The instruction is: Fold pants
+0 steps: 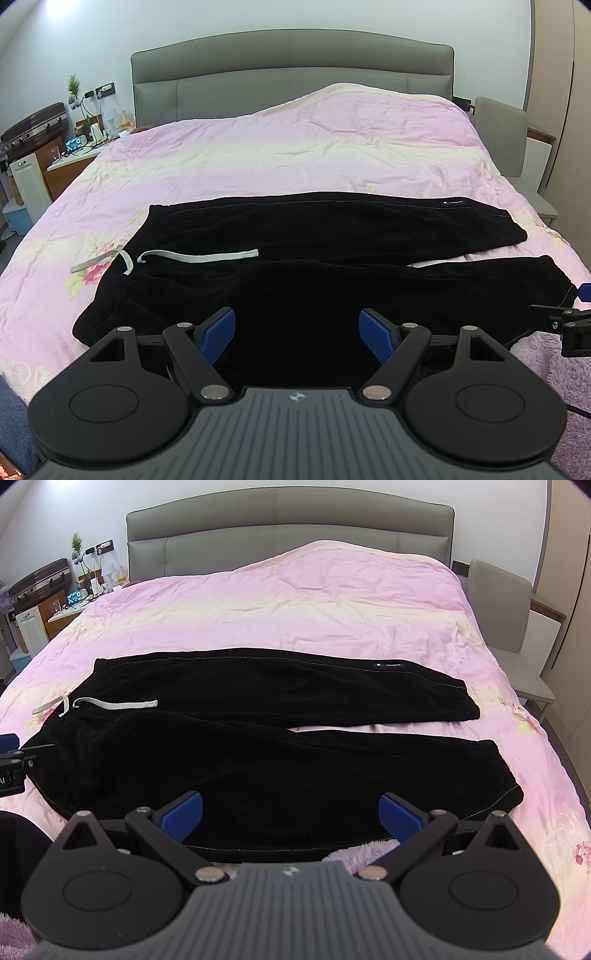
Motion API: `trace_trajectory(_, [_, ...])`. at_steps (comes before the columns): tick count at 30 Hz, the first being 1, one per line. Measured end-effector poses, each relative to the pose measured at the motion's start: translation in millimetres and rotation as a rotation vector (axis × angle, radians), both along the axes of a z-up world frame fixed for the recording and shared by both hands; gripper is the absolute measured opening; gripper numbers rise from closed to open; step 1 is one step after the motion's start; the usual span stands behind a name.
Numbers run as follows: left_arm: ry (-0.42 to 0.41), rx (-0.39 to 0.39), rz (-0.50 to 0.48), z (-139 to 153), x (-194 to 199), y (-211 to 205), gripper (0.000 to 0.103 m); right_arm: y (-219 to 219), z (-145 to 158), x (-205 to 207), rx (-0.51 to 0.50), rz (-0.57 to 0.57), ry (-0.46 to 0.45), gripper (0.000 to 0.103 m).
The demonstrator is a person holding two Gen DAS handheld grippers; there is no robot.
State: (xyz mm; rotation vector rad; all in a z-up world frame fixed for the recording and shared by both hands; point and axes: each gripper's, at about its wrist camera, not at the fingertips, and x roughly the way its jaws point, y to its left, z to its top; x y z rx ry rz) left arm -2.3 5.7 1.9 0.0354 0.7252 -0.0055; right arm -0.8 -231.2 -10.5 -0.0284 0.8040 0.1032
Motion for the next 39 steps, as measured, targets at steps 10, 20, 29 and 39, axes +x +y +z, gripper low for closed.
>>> trace_trajectory(10, [0.007, 0.003, 0.005, -0.4, 1.8, -1.8, 0.09, 0.1, 0.1, 0.2, 0.0, -0.002, 0.001, 0.098])
trace_trajectory(20, [0.006, 0.0, 0.007, -0.3, 0.7, 0.0, 0.09, -0.2, 0.6, -0.8, -0.001, -0.008, -0.002, 0.098])
trace_trajectory(29, [0.006, 0.005, 0.004, -0.3, -0.4, -0.8, 0.09, 0.5, 2.5, -3.6, -0.003, -0.015, -0.004, 0.098])
trace_trajectory(39, [0.011, 0.007, -0.001, 0.9, 0.3, -2.0, 0.09, 2.3, 4.5, -5.3, -0.007, -0.021, -0.005, 0.098])
